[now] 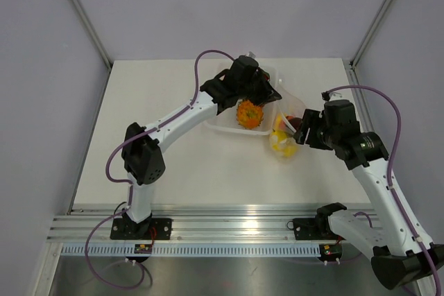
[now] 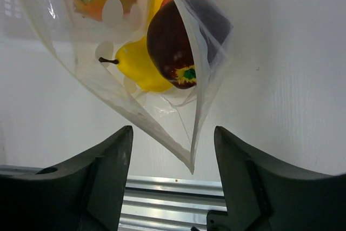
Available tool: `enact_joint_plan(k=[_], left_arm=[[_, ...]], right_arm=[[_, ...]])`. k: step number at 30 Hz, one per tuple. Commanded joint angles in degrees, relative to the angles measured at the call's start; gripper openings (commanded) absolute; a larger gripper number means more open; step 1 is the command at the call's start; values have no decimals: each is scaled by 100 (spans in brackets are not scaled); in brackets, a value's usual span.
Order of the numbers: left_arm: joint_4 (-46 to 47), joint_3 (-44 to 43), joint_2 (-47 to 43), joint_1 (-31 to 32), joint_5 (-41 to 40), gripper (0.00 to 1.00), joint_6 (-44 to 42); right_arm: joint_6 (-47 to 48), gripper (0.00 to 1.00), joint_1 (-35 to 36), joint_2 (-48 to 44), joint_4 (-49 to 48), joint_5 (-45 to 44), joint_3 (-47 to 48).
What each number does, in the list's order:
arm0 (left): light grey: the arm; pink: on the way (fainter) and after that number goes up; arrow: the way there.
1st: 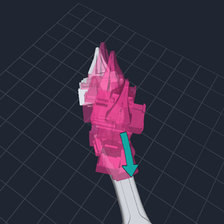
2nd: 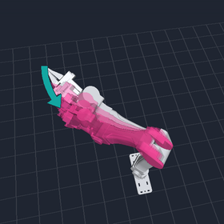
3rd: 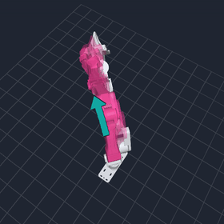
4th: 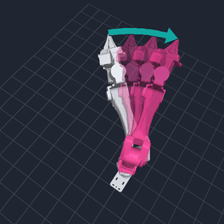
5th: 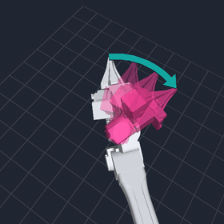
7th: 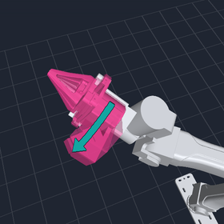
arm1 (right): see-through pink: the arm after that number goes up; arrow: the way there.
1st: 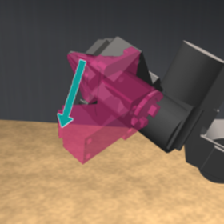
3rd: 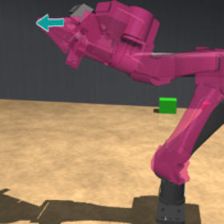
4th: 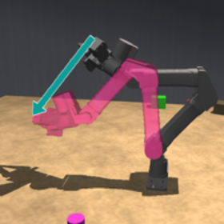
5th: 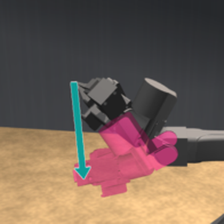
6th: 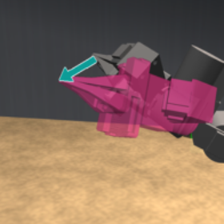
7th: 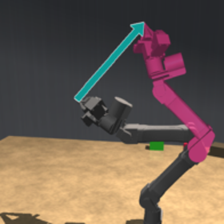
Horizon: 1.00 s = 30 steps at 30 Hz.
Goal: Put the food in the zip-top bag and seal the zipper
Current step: Adjust the zipper food storage bag at the center of the board.
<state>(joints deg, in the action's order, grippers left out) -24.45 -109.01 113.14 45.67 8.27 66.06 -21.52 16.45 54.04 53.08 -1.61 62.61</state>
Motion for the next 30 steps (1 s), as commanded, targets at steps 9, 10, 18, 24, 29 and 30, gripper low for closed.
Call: enact_joint_plan(k=[9, 10, 18, 24, 29, 30], left_arm=[[344, 152, -266, -58, -80, 0, -50], [335, 170, -284, -67, -80, 0, -58], [388, 301, -389, -67, -63, 0, -58], [414, 363, -468, -76, -71, 0, -120], [99, -249, -398, -58, 60, 0, -269], [-6, -357, -407, -58, 34, 0, -348]], right_arm=[[-748, 61, -27, -474, -325, -1043, 287], [-775, 61, -19, -430, -333, -1087, 287], [-653, 46, -19, 97, -675, -1079, -64], [-293, 4, -19, 63, -466, -1491, 398], [357, 0, -10, 203, 192, -1852, 2015], [437, 0, -19, 308, 290, -1782, 2549]])
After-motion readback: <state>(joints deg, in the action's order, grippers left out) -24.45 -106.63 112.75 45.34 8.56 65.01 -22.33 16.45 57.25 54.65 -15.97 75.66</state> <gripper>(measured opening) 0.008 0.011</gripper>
